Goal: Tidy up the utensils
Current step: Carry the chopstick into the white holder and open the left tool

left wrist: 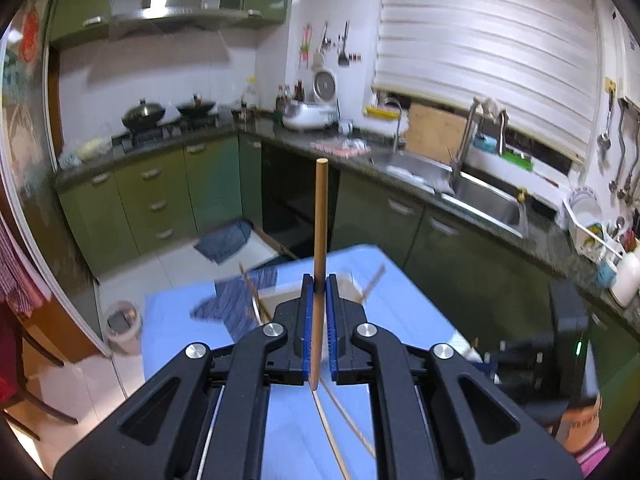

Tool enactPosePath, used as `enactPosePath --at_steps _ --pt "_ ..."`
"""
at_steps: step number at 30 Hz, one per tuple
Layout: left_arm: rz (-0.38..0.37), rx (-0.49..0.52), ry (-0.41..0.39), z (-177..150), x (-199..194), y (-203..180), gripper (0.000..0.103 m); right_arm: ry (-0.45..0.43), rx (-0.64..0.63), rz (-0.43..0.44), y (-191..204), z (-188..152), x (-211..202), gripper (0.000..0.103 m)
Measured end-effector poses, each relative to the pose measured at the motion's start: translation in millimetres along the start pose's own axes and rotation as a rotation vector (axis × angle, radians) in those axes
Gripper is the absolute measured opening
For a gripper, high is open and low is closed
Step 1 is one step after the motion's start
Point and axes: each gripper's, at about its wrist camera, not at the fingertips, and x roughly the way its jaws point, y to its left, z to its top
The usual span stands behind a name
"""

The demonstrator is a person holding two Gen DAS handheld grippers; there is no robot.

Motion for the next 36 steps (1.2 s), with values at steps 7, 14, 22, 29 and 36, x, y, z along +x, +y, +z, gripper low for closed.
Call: enactPosePath --at_steps 7,14,22,29,36 --pt "0.048 -0.007 -0.075 39.4 19.3 0.6 0.006 0.005 0.003 0.006 -3.8 -0.9 5.9 0.006" --pt "0.093 -0.017 -0.061 42.0 60.6 8.8 0.006 0.007 0.002 0.006 -4.1 -2.8 5.3 0.006" --pt "0.1 -0.03 0.01 13.6 105.6 22.9 0.007 0.009 -0.002 0.0 -2.6 -1.0 5.4 0.006" --pt "0.097 -0.032 0.03 2.0 91.4 29.7 0.018 -0.03 -0.01 -0.007 1.2 16.2 -3.6 0.006" --pt "0.085 -0.011 0.03 -14.3 53.8 27.0 0.025 -0.206 -0.042 0.002 20.6 79.0 -46.9 0.006"
